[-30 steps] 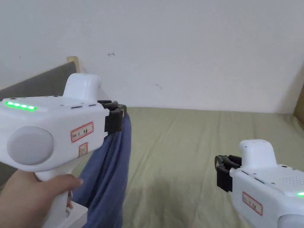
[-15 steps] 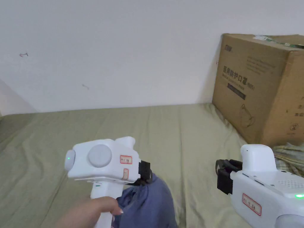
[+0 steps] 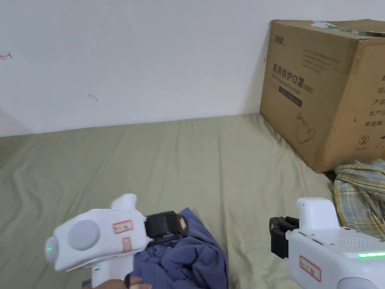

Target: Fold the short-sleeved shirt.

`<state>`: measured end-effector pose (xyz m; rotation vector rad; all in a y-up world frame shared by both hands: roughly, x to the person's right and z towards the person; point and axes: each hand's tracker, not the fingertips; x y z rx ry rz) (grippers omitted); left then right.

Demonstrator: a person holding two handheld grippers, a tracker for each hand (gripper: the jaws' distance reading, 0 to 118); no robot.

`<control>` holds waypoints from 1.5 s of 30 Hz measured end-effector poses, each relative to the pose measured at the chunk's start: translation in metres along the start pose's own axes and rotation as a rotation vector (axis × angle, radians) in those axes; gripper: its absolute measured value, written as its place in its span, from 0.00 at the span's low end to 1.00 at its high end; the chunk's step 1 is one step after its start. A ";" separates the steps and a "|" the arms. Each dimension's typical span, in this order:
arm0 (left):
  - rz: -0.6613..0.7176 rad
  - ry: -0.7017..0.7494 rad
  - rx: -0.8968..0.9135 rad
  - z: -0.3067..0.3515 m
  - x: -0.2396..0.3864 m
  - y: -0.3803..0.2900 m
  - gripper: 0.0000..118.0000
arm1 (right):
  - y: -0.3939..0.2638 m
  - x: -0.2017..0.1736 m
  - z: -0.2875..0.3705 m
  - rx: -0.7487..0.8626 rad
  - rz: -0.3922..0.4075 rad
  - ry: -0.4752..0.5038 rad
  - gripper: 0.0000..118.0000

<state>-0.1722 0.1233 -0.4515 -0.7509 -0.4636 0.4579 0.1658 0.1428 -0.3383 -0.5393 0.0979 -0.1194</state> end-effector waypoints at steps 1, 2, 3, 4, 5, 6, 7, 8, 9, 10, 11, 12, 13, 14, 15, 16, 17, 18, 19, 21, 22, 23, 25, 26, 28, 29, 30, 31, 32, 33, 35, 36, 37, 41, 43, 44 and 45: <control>-0.041 0.045 0.088 0.027 -0.001 0.003 0.83 | 0.000 -0.001 0.000 0.004 -0.001 0.000 0.00; -0.063 0.085 0.147 0.047 -0.003 0.004 0.83 | 0.000 -0.002 0.001 0.008 -0.001 -0.002 0.00; -0.079 0.129 0.179 0.067 -0.008 0.003 0.80 | 0.000 -0.004 0.002 0.012 0.001 -0.004 0.00; -0.093 0.172 0.201 0.087 -0.013 0.001 0.67 | 0.001 -0.006 0.002 0.017 0.003 -0.005 0.00; -0.100 0.202 0.217 0.099 -0.020 -0.004 0.46 | 0.001 -0.007 0.003 0.022 0.005 -0.004 0.00; -0.112 0.242 0.229 0.114 -0.025 -0.008 0.20 | 0.002 -0.009 0.003 0.026 0.007 -0.002 0.00; -0.122 0.291 0.226 0.124 -0.030 -0.014 0.01 | 0.002 -0.011 0.003 0.029 0.008 0.000 0.00; -0.130 0.355 0.217 0.131 -0.035 -0.019 0.01 | 0.003 -0.013 0.002 0.032 0.008 0.002 0.00; -0.128 0.384 0.214 0.137 -0.042 -0.025 0.00 | 0.003 -0.016 0.002 0.033 0.009 0.004 0.00; -0.122 0.357 0.206 0.144 -0.050 -0.030 0.00 | 0.004 -0.018 0.001 0.033 0.010 0.007 0.00; -0.116 0.336 0.203 0.150 -0.057 -0.034 0.00 | 0.004 -0.020 0.000 0.033 0.012 0.010 0.00; -0.102 0.338 0.179 0.151 -0.063 -0.037 0.00 | 0.004 -0.023 -0.001 0.032 0.014 0.014 0.00; -0.081 0.395 0.107 0.145 -0.071 -0.039 0.00 | 0.004 -0.025 -0.002 0.031 0.015 0.017 0.00; -0.056 0.429 0.022 0.137 -0.081 -0.039 0.00 | 0.004 -0.028 -0.003 0.028 0.017 0.020 0.00; -0.004 0.423 -0.120 0.123 -0.096 -0.041 0.00 | 0.004 -0.030 -0.004 0.024 0.018 0.024 0.00; 0.055 0.411 -0.222 0.110 -0.110 -0.047 0.00 | 0.004 -0.032 -0.006 0.019 0.018 0.029 0.00; 0.090 0.398 -0.267 0.098 -0.118 -0.054 0.00 | 0.003 -0.033 -0.007 0.013 0.016 0.034 0.00; 0.113 0.378 -0.302 0.088 -0.127 -0.065 0.01 | 0.003 -0.034 -0.008 0.005 0.012 0.039 0.00; 0.132 0.372 -0.313 0.078 -0.135 -0.073 0.15 | 0.002 -0.033 -0.009 -0.001 0.007 0.043 0.00; 0.143 0.408 -0.357 0.059 -0.148 -0.090 0.72 | 0.000 -0.032 -0.010 -0.008 0.005 0.041 0.00; 0.152 0.411 -0.371 0.051 -0.153 -0.095 0.87 | -0.001 -0.031 -0.010 -0.016 0.010 0.034 0.00; 0.145 0.412 -0.357 0.043 -0.158 -0.096 0.85 | -0.002 -0.029 -0.011 -0.022 0.016 0.026 0.00; 0.168 0.468 -0.380 0.029 -0.168 -0.103 0.85 | -0.003 -0.025 -0.015 -0.035 0.028 0.006 0.00; 0.172 0.463 -0.375 0.024 -0.171 -0.104 0.86 | -0.003 -0.021 -0.018 -0.041 0.029 -0.002 0.00; 0.185 0.464 -0.371 0.018 -0.168 -0.105 0.87 | -0.002 -0.014 -0.027 -0.055 0.027 -0.016 0.00; 0.156 0.487 -0.379 0.019 -0.162 -0.104 0.84 | 0.000 -0.011 -0.034 -0.063 0.028 -0.024 0.00; 0.097 0.494 -0.382 0.019 -0.156 -0.103 0.75 | 0.001 -0.007 -0.041 -0.076 0.035 -0.031 0.00; 0.019 0.530 -0.361 0.022 -0.148 -0.101 0.47 | 0.004 -0.005 -0.051 -0.096 0.046 -0.034 0.00; -0.045 0.569 -0.340 0.027 -0.141 -0.101 0.15 | 0.006 -0.002 -0.062 -0.109 0.053 -0.026 0.00; -0.071 0.517 -0.297 0.034 -0.136 -0.102 0.00 | 0.007 0.001 -0.076 -0.129 0.048 0.013 0.00; 0.011 0.367 -0.223 0.053 -0.138 -0.098 0.00 | 0.011 0.006 -0.106 -0.186 0.030 0.055 0.00; 0.053 0.330 -0.189 0.062 -0.138 -0.095 0.00 | 0.014 0.006 -0.126 -0.239 0.016 0.065 0.00; 0.052 0.376 -0.149 0.072 -0.139 -0.089 0.00 | 0.018 0.006 -0.147 -0.288 -0.007 0.097 0.00; 0.054 0.508 -0.008 0.099 -0.150 -0.075 0.00 | 0.028 -0.008 -0.233 -0.471 -0.018 0.119 0.41; 0.095 0.518 0.020 0.108 -0.160 -0.071 0.00 | 0.028 -0.015 -0.273 -0.541 0.006 0.145 0.61; 0.112 0.513 0.025 0.111 -0.165 -0.070 0.00 | 0.027 -0.019 -0.289 -0.566 0.008 0.162 0.61; 0.124 0.513 0.024 0.112 -0.168 -0.067 0.00 | 0.028 -0.023 -0.308 -0.590 -0.009 0.134 0.61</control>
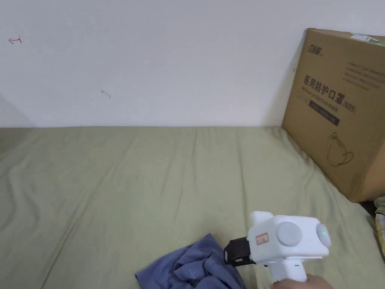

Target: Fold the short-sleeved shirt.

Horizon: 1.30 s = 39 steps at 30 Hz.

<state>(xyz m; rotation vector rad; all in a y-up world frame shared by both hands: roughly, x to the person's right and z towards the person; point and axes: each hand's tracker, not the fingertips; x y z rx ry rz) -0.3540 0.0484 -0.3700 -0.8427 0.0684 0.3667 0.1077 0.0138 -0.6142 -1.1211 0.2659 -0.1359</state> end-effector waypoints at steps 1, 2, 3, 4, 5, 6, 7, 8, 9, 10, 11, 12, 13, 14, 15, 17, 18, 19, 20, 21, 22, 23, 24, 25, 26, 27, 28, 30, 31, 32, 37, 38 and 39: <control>-0.001 0.003 -0.011 -0.002 -0.003 0.002 0.00 | 0.007 0.001 -0.014 -0.021 -0.028 -0.007 0.61; 0.000 0.008 -0.016 -0.004 -0.005 0.001 0.00 | 0.014 0.001 -0.027 -0.057 -0.044 -0.004 0.61; -0.001 0.018 -0.019 -0.006 -0.007 0.000 0.00 | 0.019 0.002 -0.040 -0.096 -0.046 -0.011 0.61; -0.004 0.025 -0.024 -0.007 -0.003 0.001 0.00 | 0.022 0.001 -0.051 -0.133 -0.032 -0.041 0.61; -0.005 0.028 -0.032 -0.009 -0.003 0.000 0.00 | 0.016 -0.002 -0.054 -0.144 0.005 -0.078 0.58; -0.004 0.029 -0.039 -0.011 -0.002 -0.001 0.00 | 0.013 -0.007 -0.053 -0.127 0.055 -0.097 0.54; -0.003 0.031 -0.043 -0.013 -0.002 -0.003 0.00 | 0.010 -0.015 -0.046 -0.083 0.118 -0.110 0.46; 0.000 0.032 -0.045 -0.013 -0.002 -0.003 0.00 | 0.010 -0.021 -0.040 -0.073 0.159 -0.101 0.32; 0.002 0.033 -0.047 -0.014 -0.002 -0.003 0.00 | 0.002 -0.028 -0.033 -0.072 0.202 -0.091 0.11; 0.004 0.034 -0.048 -0.013 -0.002 -0.004 0.00 | -0.002 -0.032 -0.028 -0.074 0.238 -0.108 0.02; 0.003 0.037 -0.046 -0.013 -0.002 -0.004 0.00 | -0.006 -0.034 -0.019 -0.033 0.265 -0.118 0.01; 0.010 0.032 -0.041 -0.011 -0.002 -0.003 0.00 | -0.007 -0.033 -0.008 -0.004 0.281 -0.088 0.00; 0.022 0.024 -0.035 -0.007 -0.002 -0.001 0.00 | -0.010 -0.033 0.007 0.010 0.251 0.007 0.00; 0.038 0.016 -0.018 -0.002 -0.002 -0.001 0.00 | -0.011 -0.031 0.020 0.038 0.206 0.041 0.00; 0.060 0.010 0.025 0.007 -0.002 0.001 0.00 | -0.012 -0.027 0.038 0.083 0.170 0.037 0.00; 0.058 -0.017 0.067 0.024 -0.001 0.009 0.00 | -0.015 -0.016 0.081 0.154 0.111 0.073 0.00; 0.042 -0.014 0.079 0.033 0.002 0.014 0.00 | -0.016 -0.009 0.101 0.179 0.092 0.098 0.00; 0.018 -0.010 0.102 0.042 0.004 0.020 0.00 | -0.019 -0.002 0.122 0.208 0.078 0.102 0.00; 0.000 -0.009 0.124 0.051 0.005 0.027 0.00 | -0.022 0.004 0.140 0.235 0.071 0.093 0.00; -0.017 -0.012 0.149 0.061 0.006 0.034 0.00 | -0.026 0.011 0.164 0.265 0.057 0.088 0.00; -0.028 -0.016 0.166 0.071 0.007 0.042 0.00 | -0.029 0.018 0.185 0.281 0.040 0.089 0.00; -0.027 -0.023 0.179 0.081 0.007 0.051 0.00 | -0.033 0.027 0.205 0.308 0.018 0.100 0.00; -0.020 -0.041 0.192 0.091 0.008 0.061 0.00 | -0.036 0.034 0.225 0.337 -0.006 0.107 0.00; 0.000 -0.089 0.211 0.101 0.009 0.072 0.00 | -0.039 0.039 0.246 0.368 -0.016 0.099 0.00; 0.009 -0.120 0.225 0.110 0.010 0.082 0.00 | -0.041 0.044 0.265 0.396 -0.023 0.088 0.00; 0.013 -0.142 0.243 0.119 0.013 0.094 0.00 | -0.043 0.047 0.284 0.423 -0.013 0.080 0.00; 0.009 -0.150 0.259 0.129 0.018 0.105 0.00 | -0.045 0.049 0.303 0.459 -0.016 0.070 0.00; -0.015 -0.162 0.293 0.144 0.030 0.126 0.00 | -0.046 0.047 0.337 0.500 -0.021 0.073 0.00; -0.034 -0.171 0.309 0.151 0.037 0.137 0.00 | -0.045 0.047 0.353 0.532 -0.025 0.077 0.00; -0.055 -0.176 0.325 0.156 0.044 0.148 0.00 | -0.043 0.046 0.367 0.547 -0.019 0.073 0.00; -0.085 -0.211 0.383 0.178 0.076 0.192 0.00 | -0.020 0.037 0.414 0.621 -0.010 0.053 0.00; -0.088 -0.218 0.389 0.180 0.082 0.200 0.00 | -0.014 0.036 0.419 0.629 -0.010 0.043 0.00; -0.092 -0.224 0.398 0.181 0.088 0.210 0.00 | -0.005 0.034 0.425 0.634 -0.009 0.034 0.00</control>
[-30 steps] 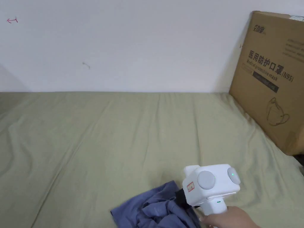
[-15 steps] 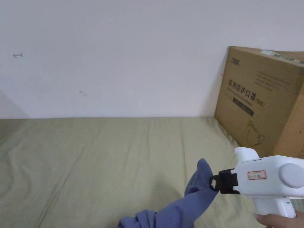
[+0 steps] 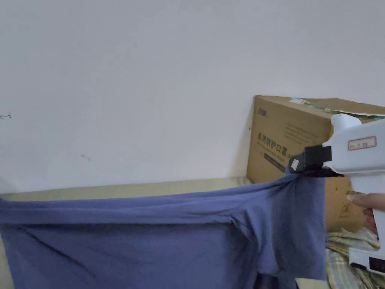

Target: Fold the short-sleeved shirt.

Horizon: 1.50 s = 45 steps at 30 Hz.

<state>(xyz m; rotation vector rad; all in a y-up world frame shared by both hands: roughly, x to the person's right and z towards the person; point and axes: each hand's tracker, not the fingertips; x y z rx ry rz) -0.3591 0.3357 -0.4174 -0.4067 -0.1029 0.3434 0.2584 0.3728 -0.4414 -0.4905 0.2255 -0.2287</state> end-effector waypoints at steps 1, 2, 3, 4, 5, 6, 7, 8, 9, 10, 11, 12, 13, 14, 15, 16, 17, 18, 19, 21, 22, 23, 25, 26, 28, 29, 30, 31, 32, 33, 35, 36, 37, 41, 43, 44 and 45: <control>-0.016 0.005 0.011 -0.007 0.003 0.009 0.00 | 0.009 -0.002 -0.002 0.003 0.005 -0.010 0.00; -0.031 0.007 0.020 -0.012 0.007 0.018 0.00 | 0.019 -0.001 -0.009 0.005 0.003 -0.021 0.00; -0.044 0.008 0.025 -0.019 0.011 0.026 0.00 | 0.027 -0.001 -0.013 0.016 0.007 -0.031 0.00; -0.059 0.015 0.033 -0.026 0.015 0.035 0.00 | 0.036 -0.002 -0.018 0.033 0.007 -0.043 0.00; -0.068 0.020 0.041 -0.035 0.014 0.042 0.00 | 0.044 -0.003 -0.023 0.037 0.003 -0.046 0.00; -0.077 0.026 0.047 -0.045 0.016 0.050 0.00 | 0.055 0.001 -0.034 0.046 -0.002 -0.054 0.00; -0.079 0.028 0.056 -0.053 0.018 0.057 0.00 | 0.064 0.001 -0.041 0.054 -0.005 -0.060 0.00; -0.082 0.031 0.060 -0.061 0.020 0.064 0.00 | 0.071 0.000 -0.049 0.061 -0.007 -0.069 0.00; -0.085 0.033 0.063 -0.071 0.022 0.070 0.00 | 0.080 0.000 -0.058 0.069 -0.012 -0.079 0.00; -0.088 0.037 0.067 -0.081 0.023 0.076 0.00 | 0.090 0.002 -0.071 0.074 -0.012 -0.086 0.00; -0.090 0.042 0.070 -0.092 0.025 0.083 0.00 | 0.098 0.001 -0.081 0.084 -0.008 -0.101 0.00; -0.094 0.050 0.072 -0.102 0.027 0.089 0.00 | 0.106 0.000 -0.091 0.093 0.003 -0.114 0.00; -0.101 0.054 0.076 -0.111 0.030 0.095 0.00 | 0.114 -0.003 -0.102 0.107 0.030 -0.141 0.00; -0.112 0.053 0.084 -0.121 0.032 0.101 0.00 | 0.121 -0.003 -0.111 0.121 0.052 -0.165 0.00; -0.120 0.062 0.093 -0.130 0.034 0.108 0.00 | 0.128 -0.006 -0.120 0.138 0.063 -0.174 0.00; -0.122 0.076 0.109 -0.140 0.036 0.115 0.00 | 0.135 -0.008 -0.128 0.154 0.071 -0.175 0.00; -0.114 0.080 0.120 -0.146 0.038 0.119 0.00 | 0.140 -0.011 -0.135 0.172 0.080 -0.184 0.00; -0.101 0.085 0.134 -0.154 0.038 0.124 0.00 | 0.146 -0.011 -0.143 0.195 0.093 -0.200 0.00; -0.084 0.087 0.147 -0.161 0.038 0.129 0.00 | 0.150 -0.013 -0.150 0.215 0.103 -0.210 0.00; -0.064 0.091 0.183 -0.172 0.038 0.133 0.00 | 0.156 -0.016 -0.160 0.249 0.123 -0.232 0.00; -0.060 0.095 0.200 -0.177 0.038 0.132 0.00 | 0.156 -0.016 -0.165 0.265 0.131 -0.237 0.00; -0.064 0.101 0.210 -0.182 0.038 0.131 0.00 | 0.154 -0.017 -0.169 0.282 0.132 -0.242 0.00; -0.093 0.134 0.221 -0.192 0.039 0.122 0.00 | 0.146 -0.014 -0.181 0.291 0.118 -0.245 0.00; -0.101 0.137 0.225 -0.196 0.038 0.115 0.00 | 0.138 -0.011 -0.187 0.292 0.103 -0.246 0.00; -0.115 0.144 0.185 -0.209 0.031 0.092 0.00 | 0.112 0.001 -0.210 0.226 0.067 -0.247 0.00; -0.118 0.148 0.134 -0.217 0.027 0.079 0.00 | 0.096 0.008 -0.221 0.191 0.060 -0.254 0.00; -0.115 0.158 0.073 -0.226 0.020 0.059 0.00 | 0.070 0.018 -0.234 0.140 0.049 -0.272 0.00; -0.114 0.171 0.001 -0.237 0.012 0.036 0.00 | 0.038 0.029 -0.247 0.093 0.028 -0.287 0.00; -0.113 0.180 -0.075 -0.245 0.005 0.012 0.00 | 0.010 0.039 -0.258 0.036 0.010 -0.299 0.00; -0.114 0.190 -0.170 -0.259 -0.009 -0.017 0.00 | -0.028 0.053 -0.270 -0.063 -0.026 -0.297 0.00; -0.145 0.214 -0.363 -0.273 -0.028 -0.082 0.00 | -0.103 0.083 -0.290 -0.221 -0.094 -0.312 0.00; -0.166 0.220 -0.445 -0.275 -0.037 -0.113 0.00 | -0.140 0.093 -0.292 -0.292 -0.116 -0.314 0.00; -0.177 0.220 -0.511 -0.275 -0.046 -0.142 0.00 | -0.173 0.101 -0.290 -0.355 -0.139 -0.311 0.00; -0.182 0.221 -0.655 -0.242 -0.073 -0.221 0.00 | -0.269 0.120 -0.253 -0.506 -0.117 -0.308 0.00; -0.187 0.206 -0.698 -0.218 -0.083 -0.242 0.00 | -0.292 0.122 -0.221 -0.533 -0.122 -0.295 0.00; -0.180 0.196 -0.706 -0.206 -0.088 -0.248 0.00 | -0.298 0.124 -0.208 -0.540 -0.107 -0.294 0.00; -0.174 0.185 -0.715 -0.190 -0.091 -0.253 0.00 | -0.303 0.125 -0.192 -0.548 -0.086 -0.288 0.00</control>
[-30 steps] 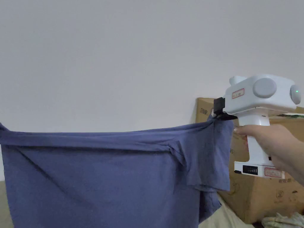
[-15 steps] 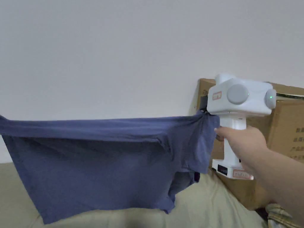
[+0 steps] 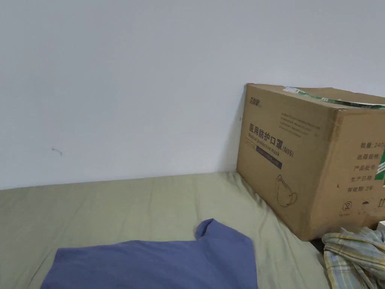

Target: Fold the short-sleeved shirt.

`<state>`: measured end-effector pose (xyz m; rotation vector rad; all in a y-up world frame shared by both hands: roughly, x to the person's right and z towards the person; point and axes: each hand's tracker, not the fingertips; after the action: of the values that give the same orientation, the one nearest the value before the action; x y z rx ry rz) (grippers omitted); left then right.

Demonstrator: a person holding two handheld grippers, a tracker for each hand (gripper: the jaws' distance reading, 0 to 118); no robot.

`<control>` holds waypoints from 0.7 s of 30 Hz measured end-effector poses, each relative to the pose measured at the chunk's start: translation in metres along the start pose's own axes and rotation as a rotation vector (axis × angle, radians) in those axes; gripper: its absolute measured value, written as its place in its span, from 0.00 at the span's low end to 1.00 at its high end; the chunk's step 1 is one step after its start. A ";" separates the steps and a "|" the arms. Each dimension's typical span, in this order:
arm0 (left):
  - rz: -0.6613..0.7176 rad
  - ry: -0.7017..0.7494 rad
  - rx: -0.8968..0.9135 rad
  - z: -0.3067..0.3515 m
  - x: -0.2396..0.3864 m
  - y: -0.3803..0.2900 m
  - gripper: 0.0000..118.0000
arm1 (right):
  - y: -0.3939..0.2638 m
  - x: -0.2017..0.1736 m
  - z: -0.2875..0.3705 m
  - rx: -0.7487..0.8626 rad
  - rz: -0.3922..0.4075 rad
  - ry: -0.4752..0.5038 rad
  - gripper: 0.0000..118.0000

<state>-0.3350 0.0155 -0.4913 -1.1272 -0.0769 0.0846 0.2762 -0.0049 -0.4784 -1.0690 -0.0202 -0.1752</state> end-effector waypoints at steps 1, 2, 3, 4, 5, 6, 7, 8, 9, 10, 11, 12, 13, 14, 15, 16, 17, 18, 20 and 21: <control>0.000 -0.007 -0.018 0.007 -0.003 -0.014 0.00 | -0.016 0.000 0.016 0.004 0.020 -0.005 0.00; 0.003 -0.016 -0.033 0.012 -0.005 -0.025 0.00 | -0.025 0.003 0.025 0.002 0.034 -0.008 0.00; 0.005 -0.031 -0.047 0.019 -0.007 -0.039 0.00 | -0.035 0.006 0.035 -0.005 0.042 -0.001 0.00; 0.007 -0.043 -0.056 0.023 -0.014 -0.053 0.00 | -0.046 0.009 0.046 -0.011 0.047 0.008 0.00; 0.005 -0.046 -0.062 0.029 -0.015 -0.064 0.00 | -0.058 0.007 0.056 -0.011 0.047 0.009 0.00; 0.002 -0.052 -0.069 0.036 -0.016 -0.077 0.00 | -0.069 0.008 0.065 -0.015 0.046 0.012 0.00; 0.004 -0.061 -0.077 0.043 -0.017 -0.090 0.00 | -0.080 0.009 0.073 -0.022 0.045 0.014 0.00; 0.007 -0.063 -0.086 0.048 -0.016 -0.102 0.00 | -0.088 0.010 0.079 -0.029 0.045 0.016 0.00; 0.013 -0.065 -0.099 0.054 -0.017 -0.113 0.00 | -0.099 0.010 0.085 -0.040 0.046 0.024 0.00; 0.020 -0.067 -0.111 0.059 -0.019 -0.123 0.00 | -0.108 0.011 0.091 -0.050 0.048 0.029 0.00; 0.026 -0.070 -0.119 0.063 -0.021 -0.130 0.00 | -0.115 0.010 0.096 -0.057 0.053 0.031 0.00; 0.035 -0.075 -0.128 0.066 -0.019 -0.140 0.00 | -0.124 0.010 0.101 -0.063 0.059 0.030 0.00; 0.047 -0.083 -0.133 0.071 -0.021 -0.146 0.00 | -0.130 0.011 0.104 -0.073 0.068 0.025 0.00; 0.058 -0.088 -0.137 0.074 -0.023 -0.150 0.00 | -0.136 0.011 0.107 -0.081 0.074 0.023 0.00; 0.070 -0.100 -0.141 0.077 -0.025 -0.153 0.00 | -0.141 0.010 0.110 -0.090 0.080 0.023 0.00; 0.075 -0.103 -0.139 0.079 -0.026 -0.155 0.00 | -0.146 0.010 0.111 -0.096 0.082 0.022 0.00; 0.078 -0.107 -0.135 0.081 -0.028 -0.156 0.00 | -0.147 0.011 0.111 -0.101 0.079 0.023 0.00; 0.079 -0.112 -0.131 0.080 -0.029 -0.156 0.00 | -0.150 0.010 0.110 -0.107 0.068 0.025 0.00; 0.085 -0.111 -0.118 0.079 -0.029 -0.155 0.00 | -0.150 0.009 0.109 -0.104 0.019 0.031 0.00; 0.092 -0.113 -0.116 0.078 -0.029 -0.153 0.00 | -0.149 0.011 0.107 -0.102 -0.010 0.033 0.00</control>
<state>-0.3677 0.0174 -0.3202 -1.2412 -0.1324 0.2279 0.2719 0.0175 -0.2958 -1.1679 0.0139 -0.2045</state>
